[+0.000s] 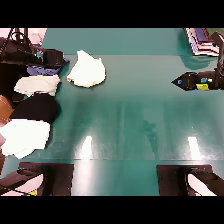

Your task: Fold the shirts.

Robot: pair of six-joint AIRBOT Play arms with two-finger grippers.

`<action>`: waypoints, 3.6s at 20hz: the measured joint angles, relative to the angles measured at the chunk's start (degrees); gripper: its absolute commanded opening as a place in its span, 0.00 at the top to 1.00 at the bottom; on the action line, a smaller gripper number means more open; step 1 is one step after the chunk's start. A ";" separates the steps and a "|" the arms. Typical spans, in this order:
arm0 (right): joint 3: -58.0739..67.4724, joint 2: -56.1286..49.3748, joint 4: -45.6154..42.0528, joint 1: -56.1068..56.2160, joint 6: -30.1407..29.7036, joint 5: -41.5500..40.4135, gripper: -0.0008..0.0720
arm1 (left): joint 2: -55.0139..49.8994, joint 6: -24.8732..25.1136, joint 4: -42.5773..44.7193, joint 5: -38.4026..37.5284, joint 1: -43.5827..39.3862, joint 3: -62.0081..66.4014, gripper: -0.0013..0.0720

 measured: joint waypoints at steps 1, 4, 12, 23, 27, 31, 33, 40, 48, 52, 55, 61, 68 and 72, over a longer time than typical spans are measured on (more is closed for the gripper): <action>0.00 0.00 0.00 0.00 -0.02 0.00 0.97 | 0.00 0.00 -0.02 0.00 0.00 0.00 0.94; 0.00 0.00 0.00 0.00 0.00 0.00 0.97 | 0.00 0.00 0.00 0.00 0.00 0.00 0.94; 0.00 0.00 0.00 0.00 -0.02 0.00 0.97 | 0.00 0.00 0.00 0.00 0.00 0.00 0.94; 0.00 0.00 0.46 0.04 0.02 -10.51 0.97 | -6.97 -2.78 7.56 10.62 0.09 -0.61 0.22; 0.00 0.00 0.46 0.83 0.04 -11.39 0.97 | -18.75 -4.20 11.10 12.79 0.70 -1.05 0.22; 0.00 0.00 0.44 2.32 0.04 -11.63 0.97 | -27.89 -4.66 11.87 16.11 0.79 -1.18 0.22; 0.00 0.00 0.44 3.10 0.02 -11.67 0.97 | -30.53 -4.81 11.87 17.88 0.81 -1.16 0.23; 0.28 0.00 0.35 3.93 0.02 -11.80 0.97 | -32.68 -4.94 11.80 17.55 0.87 3.63 0.95; 14.16 -0.02 -0.02 1.55 -0.02 -9.31 0.97 | -19.32 -3.21 11.93 5.64 0.85 24.57 0.95; 21.94 0.00 -0.04 -1.51 -0.04 -6.56 0.97 | -9.46 -2.32 11.96 0.63 -2.51 28.35 0.95; 25.27 0.00 -0.09 -3.15 -0.04 -4.61 0.97 | -6.84 -2.01 11.91 -2.58 -10.29 27.10 0.95; 27.36 0.15 -0.04 -4.15 -0.04 -0.13 0.97 | -10.95 -1.84 11.47 1.46 -28.57 18.08 0.20; 27.67 0.31 -0.07 -4.31 -0.02 4.79 0.97 | -16.50 -2.34 12.15 2.25 -25.55 15.13 0.20; 27.34 0.31 -0.04 -4.31 -0.02 5.73 0.97 | -19.61 -3.08 7.61 0.37 -16.59 9.60 0.20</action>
